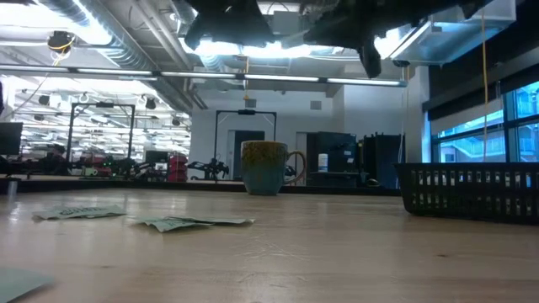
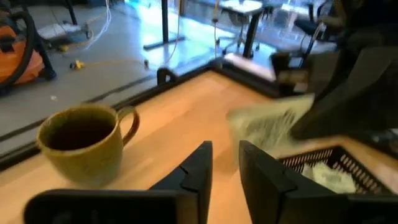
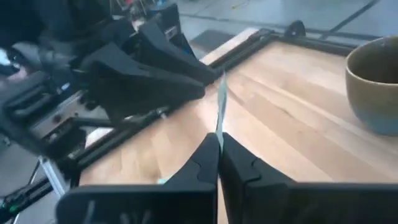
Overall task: Pick and place Stevia / Truvia into bins
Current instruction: Put the stevia packet into the black bin
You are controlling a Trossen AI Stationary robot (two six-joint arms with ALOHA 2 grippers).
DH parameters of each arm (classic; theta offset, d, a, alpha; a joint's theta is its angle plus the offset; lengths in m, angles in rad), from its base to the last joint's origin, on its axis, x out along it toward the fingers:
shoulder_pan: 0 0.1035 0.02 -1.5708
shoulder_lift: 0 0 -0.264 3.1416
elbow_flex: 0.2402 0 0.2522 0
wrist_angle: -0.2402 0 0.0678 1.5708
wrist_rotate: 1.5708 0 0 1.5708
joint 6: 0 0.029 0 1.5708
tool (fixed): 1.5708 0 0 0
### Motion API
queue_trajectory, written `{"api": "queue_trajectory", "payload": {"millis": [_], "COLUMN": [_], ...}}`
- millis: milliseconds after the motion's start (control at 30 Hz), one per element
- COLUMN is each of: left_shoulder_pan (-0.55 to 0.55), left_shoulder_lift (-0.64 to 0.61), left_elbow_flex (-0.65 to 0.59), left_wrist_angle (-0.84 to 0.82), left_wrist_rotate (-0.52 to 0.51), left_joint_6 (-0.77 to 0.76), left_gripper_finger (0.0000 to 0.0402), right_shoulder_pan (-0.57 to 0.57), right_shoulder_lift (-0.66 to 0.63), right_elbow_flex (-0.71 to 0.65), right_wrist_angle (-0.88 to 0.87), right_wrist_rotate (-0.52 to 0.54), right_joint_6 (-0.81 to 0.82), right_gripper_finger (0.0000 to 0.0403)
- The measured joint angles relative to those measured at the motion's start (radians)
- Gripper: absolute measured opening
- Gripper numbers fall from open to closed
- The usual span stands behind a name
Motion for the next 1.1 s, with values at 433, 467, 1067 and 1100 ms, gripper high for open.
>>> {"api": "queue_trajectory", "payload": {"millis": [433,467,1067,1100], "left_shoulder_pan": [-0.001,-0.001,-0.102,-0.11], "left_shoulder_lift": [-0.056,-0.053,-0.025,-0.024], "left_elbow_flex": [0.0,0.0,0.0,0.0], "left_wrist_angle": [-0.324,-0.332,-0.398,-0.401], "left_wrist_rotate": [0.606,0.643,0.733,0.732], "left_joint_6": [-0.067,-0.067,-0.129,-0.135], "left_gripper_finger": [0.0089,0.0088,0.0082,0.0082], "right_shoulder_pan": [0.003,0.008,0.022,0.022], "right_shoulder_lift": [-0.253,-0.253,-0.034,-0.021], "right_elbow_flex": [0.001,0.001,-0.001,-0.001], "right_wrist_angle": [-0.792,-0.849,-0.999,-0.999], "right_wrist_rotate": [-0.505,-0.519,-0.619,-0.619], "right_joint_6": [0.315,0.332,0.295,0.279], "right_gripper_finger": [0.0002,0.0002,0.0002,0.0002]}}
